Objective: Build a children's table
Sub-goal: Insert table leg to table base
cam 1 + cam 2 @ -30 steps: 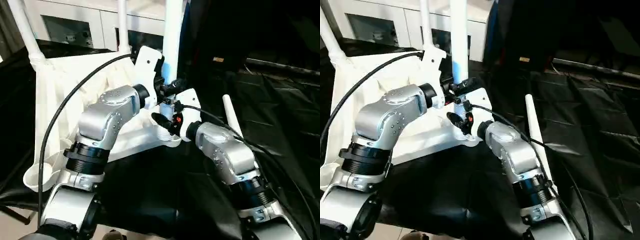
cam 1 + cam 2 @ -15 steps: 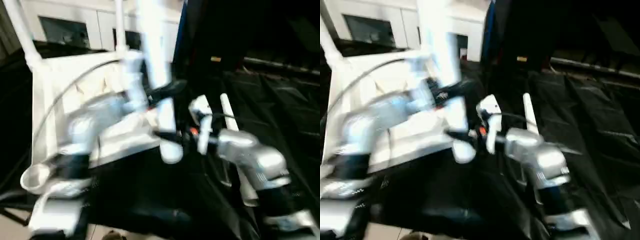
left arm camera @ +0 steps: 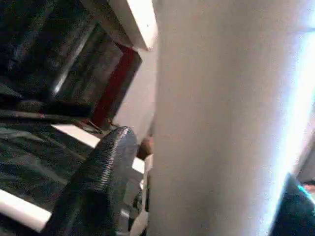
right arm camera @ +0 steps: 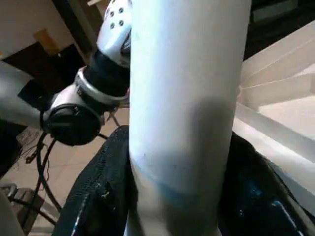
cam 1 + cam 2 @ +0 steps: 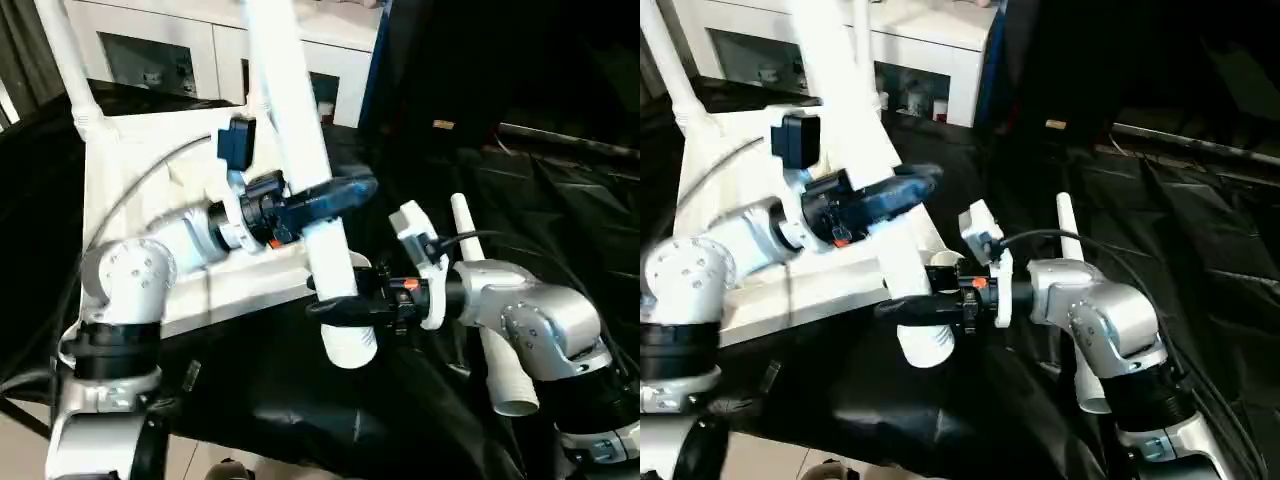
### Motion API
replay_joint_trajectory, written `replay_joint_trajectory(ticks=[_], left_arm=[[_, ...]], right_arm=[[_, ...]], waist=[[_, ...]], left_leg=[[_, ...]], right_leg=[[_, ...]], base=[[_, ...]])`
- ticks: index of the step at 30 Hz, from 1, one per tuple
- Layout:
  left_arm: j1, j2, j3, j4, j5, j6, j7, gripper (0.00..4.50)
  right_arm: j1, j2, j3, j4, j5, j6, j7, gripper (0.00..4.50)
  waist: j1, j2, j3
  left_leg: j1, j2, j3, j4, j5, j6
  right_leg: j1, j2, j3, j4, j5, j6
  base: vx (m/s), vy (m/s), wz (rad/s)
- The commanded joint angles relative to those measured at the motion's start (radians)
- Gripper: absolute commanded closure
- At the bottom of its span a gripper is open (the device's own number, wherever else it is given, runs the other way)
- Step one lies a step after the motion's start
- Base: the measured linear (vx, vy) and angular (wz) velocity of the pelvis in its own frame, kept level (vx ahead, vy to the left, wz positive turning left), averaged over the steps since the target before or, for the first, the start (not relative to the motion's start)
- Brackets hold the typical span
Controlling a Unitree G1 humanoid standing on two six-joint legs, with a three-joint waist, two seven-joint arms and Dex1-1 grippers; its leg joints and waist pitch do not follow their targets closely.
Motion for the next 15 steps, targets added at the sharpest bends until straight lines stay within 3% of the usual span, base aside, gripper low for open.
replay_joint_trajectory(ticks=[1, 6, 8, 9, 10, 11, 14, 15], left_arm=[[-0.019, -0.005, 0.018, 0.033, 0.030, -0.021, 0.048, 1.87], [-0.038, 0.001, 0.030, 0.047, 0.034, -0.031, 0.064, 2.28], [-0.046, 0.000, 0.038, 0.055, 0.040, -0.042, 0.092, 2.27], [-0.048, -0.001, 0.039, 0.056, 0.043, -0.045, 0.098, 2.27], [-0.055, -0.002, 0.025, 0.050, 0.080, -0.079, 0.126, 2.44], [-0.063, -0.005, 0.004, 0.047, 0.141, -0.117, 0.174, 2.54], [-0.074, -0.005, -0.019, 0.046, 0.194, -0.141, 0.218, 2.62], [-0.079, -0.007, -0.026, 0.043, 0.215, -0.148, 0.243, 2.62]], right_arm=[[-0.019, 0.003, 0.009, -0.036, -0.006, -0.028, 0.014, 2.58], [-0.035, 0.020, 0.015, -0.001, -0.046, -0.056, -0.034, 2.58], [-0.047, 0.042, 0.002, 0.021, -0.047, -0.041, -0.084, 2.02], [-0.050, 0.046, -0.002, 0.025, -0.047, -0.037, -0.094, 2.02], [-0.061, 0.055, 0.000, 0.044, -0.092, -0.052, -0.150, 1.85], [-0.069, 0.070, 0.012, 0.063, -0.162, -0.087, -0.225, 1.78], [-0.086, 0.103, 0.010, 0.105, -0.230, -0.100, -0.339, 1.58], [-0.089, 0.126, 0.000, 0.116, -0.238, -0.098, -0.383, 1.58]], waist=[[0.001, 0.003, -0.071], [0.000, 0.003, -0.074], [-0.002, 0.005, -0.074], [-0.004, 0.004, -0.074], [-0.004, 0.003, -0.073], [-0.004, 0.008, -0.074], [-0.008, 0.006, -0.074], [-0.006, 0.014, -0.075]], left_leg=[[0.021, 0.016, 0.000, -0.075, -0.232, -0.052], [0.021, 0.016, 0.000, -0.073, -0.212, -0.051], [0.021, 0.014, 0.000, -0.072, -0.208, -0.051], [0.020, 0.014, 0.001, -0.073, -0.207, -0.051], [0.021, 0.016, -0.001, -0.074, -0.206, -0.055], [0.022, 0.016, -0.001, -0.074, -0.209, -0.062], [0.024, 0.015, -0.001, -0.075, -0.205, -0.082], [0.026, 0.015, 0.000, -0.074, -0.208, -0.081]], right_leg=[[0.040, -0.051, 0.032, -0.082, -0.270, -0.146], [0.040, -0.050, 0.031, -0.079, -0.235, -0.150], [0.041, -0.048, 0.030, -0.077, -0.223, -0.158], [0.041, -0.048, 0.030, -0.077, -0.220, -0.158], [0.040, -0.049, 0.030, -0.078, -0.222, -0.154], [0.039, -0.049, 0.031, -0.077, -0.223, -0.147], [0.039, -0.049, 0.031, -0.078, -0.229, -0.131], [0.038, -0.049, 0.032, -0.076, -0.218, -0.132]], base=[[0.000, 0.000, 0.00], [0.000, 0.000, 0.00], [0.000, 0.000, 0.00], [0.000, 0.000, 0.00], [0.000, 0.000, 0.00], [0.000, 0.000, 0.00], [0.000, 0.000, 0.00], [0.000, 0.000, 0.00]])
